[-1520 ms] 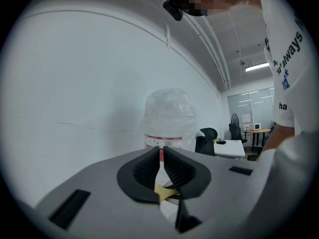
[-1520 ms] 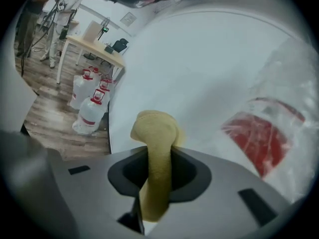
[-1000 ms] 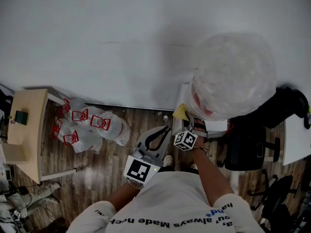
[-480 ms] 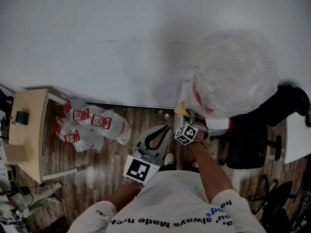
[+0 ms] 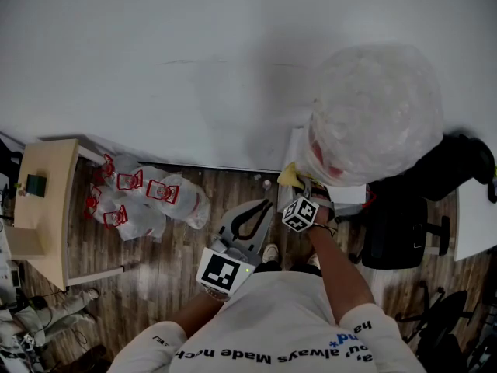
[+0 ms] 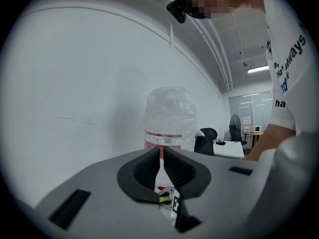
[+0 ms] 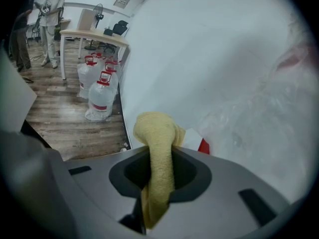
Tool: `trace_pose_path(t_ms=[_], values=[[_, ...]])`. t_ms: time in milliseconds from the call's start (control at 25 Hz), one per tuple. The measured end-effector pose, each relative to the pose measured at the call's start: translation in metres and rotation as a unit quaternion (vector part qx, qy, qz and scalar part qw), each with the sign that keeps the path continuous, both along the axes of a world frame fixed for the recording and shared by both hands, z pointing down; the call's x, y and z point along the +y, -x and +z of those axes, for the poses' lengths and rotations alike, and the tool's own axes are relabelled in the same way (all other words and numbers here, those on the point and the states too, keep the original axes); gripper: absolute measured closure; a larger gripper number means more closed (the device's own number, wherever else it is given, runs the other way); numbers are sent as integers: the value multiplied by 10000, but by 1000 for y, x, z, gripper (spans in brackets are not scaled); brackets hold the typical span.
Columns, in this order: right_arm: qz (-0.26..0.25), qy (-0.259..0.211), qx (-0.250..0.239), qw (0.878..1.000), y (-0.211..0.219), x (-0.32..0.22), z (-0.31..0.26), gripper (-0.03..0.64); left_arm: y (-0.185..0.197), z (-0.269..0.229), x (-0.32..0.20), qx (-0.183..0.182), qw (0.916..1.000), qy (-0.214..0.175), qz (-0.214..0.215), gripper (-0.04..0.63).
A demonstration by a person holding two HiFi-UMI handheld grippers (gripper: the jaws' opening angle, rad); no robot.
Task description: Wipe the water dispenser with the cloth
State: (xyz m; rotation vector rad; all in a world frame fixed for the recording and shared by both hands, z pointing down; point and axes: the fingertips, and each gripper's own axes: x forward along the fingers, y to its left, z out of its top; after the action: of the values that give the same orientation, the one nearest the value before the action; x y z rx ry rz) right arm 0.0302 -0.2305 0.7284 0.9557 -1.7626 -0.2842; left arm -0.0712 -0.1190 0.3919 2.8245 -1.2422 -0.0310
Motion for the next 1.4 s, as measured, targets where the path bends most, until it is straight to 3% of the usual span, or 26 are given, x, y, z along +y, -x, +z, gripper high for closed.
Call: trace_pose_path(t_ms=[1400], values=[[-468, 24, -99, 9989, 9, 54, 0, 541, 3, -8, 13, 18, 9999, -117, 3, 557]])
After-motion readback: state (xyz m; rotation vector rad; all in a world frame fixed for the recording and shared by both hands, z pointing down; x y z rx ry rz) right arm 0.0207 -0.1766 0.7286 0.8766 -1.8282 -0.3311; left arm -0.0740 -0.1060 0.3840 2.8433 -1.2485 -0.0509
